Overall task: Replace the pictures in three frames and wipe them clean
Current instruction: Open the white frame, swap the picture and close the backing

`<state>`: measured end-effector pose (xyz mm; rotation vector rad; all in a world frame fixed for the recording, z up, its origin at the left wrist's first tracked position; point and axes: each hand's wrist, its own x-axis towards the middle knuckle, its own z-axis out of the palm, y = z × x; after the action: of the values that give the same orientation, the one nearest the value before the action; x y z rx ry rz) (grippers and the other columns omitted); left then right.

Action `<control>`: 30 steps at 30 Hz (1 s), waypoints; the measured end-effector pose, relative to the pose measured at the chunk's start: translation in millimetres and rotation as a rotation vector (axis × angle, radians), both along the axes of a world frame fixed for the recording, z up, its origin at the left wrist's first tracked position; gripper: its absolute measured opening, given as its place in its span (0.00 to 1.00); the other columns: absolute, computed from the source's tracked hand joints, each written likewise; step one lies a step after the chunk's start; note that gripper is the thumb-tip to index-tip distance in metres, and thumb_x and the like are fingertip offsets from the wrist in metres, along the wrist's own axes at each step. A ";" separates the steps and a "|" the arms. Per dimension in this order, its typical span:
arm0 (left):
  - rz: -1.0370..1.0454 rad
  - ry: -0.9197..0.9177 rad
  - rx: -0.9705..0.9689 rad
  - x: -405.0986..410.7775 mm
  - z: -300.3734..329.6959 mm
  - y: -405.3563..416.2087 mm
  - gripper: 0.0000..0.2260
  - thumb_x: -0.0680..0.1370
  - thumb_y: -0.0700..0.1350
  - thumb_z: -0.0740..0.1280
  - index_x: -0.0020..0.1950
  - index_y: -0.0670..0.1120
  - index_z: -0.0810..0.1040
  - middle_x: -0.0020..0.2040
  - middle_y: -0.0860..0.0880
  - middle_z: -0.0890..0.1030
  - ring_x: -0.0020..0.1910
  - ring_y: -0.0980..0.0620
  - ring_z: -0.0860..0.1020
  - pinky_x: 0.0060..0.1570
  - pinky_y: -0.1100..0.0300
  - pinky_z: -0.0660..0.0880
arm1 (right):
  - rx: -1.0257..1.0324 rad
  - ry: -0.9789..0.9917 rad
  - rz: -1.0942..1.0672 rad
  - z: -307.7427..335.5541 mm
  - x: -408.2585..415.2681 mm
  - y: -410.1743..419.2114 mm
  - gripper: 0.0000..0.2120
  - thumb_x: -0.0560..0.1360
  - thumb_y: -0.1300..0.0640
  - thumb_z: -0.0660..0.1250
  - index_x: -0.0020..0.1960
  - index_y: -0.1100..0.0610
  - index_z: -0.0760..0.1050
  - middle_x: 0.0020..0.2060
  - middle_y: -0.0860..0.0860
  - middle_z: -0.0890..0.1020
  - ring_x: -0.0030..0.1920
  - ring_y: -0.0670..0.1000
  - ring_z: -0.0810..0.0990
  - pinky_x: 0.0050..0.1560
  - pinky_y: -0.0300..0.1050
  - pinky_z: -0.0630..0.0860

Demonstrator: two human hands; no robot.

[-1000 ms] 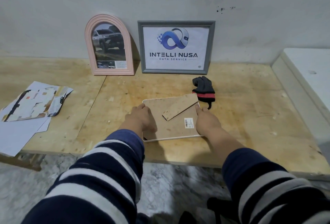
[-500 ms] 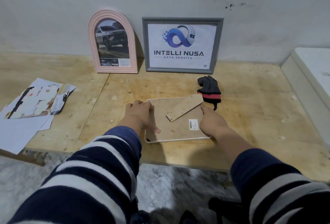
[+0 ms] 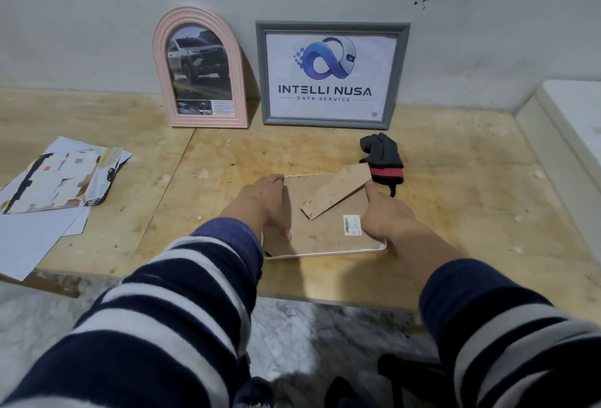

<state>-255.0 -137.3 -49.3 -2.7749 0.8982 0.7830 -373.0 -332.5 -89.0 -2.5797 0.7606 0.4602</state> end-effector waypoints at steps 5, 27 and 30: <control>-0.030 -0.003 -0.003 2.6 2.4 -5.7 0.55 0.58 0.57 0.81 0.77 0.49 0.54 0.69 0.49 0.66 0.66 0.45 0.68 0.64 0.50 0.70 | 0.029 0.082 0.026 1.0 7.3 -2.6 0.38 0.73 0.63 0.58 0.78 0.45 0.47 0.55 0.53 0.77 0.47 0.55 0.75 0.46 0.48 0.77; -0.155 -0.079 0.239 4.4 -0.5 -23.8 0.56 0.59 0.60 0.80 0.78 0.49 0.52 0.68 0.46 0.62 0.64 0.43 0.67 0.61 0.48 0.73 | 0.021 0.123 0.033 3.8 14.7 -6.9 0.36 0.74 0.62 0.58 0.78 0.43 0.49 0.53 0.55 0.78 0.46 0.55 0.75 0.45 0.47 0.77; -0.162 -0.081 0.226 6.1 -3.4 -24.8 0.58 0.58 0.60 0.80 0.78 0.55 0.48 0.69 0.46 0.62 0.64 0.43 0.67 0.60 0.48 0.73 | 0.016 0.142 0.040 5.0 15.7 -6.9 0.35 0.74 0.62 0.57 0.77 0.45 0.51 0.51 0.54 0.77 0.47 0.55 0.74 0.46 0.47 0.75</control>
<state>-248.8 -162.1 -52.7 -2.4853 0.9420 0.6933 -357.3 -339.4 -84.0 -2.5723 0.7502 0.6648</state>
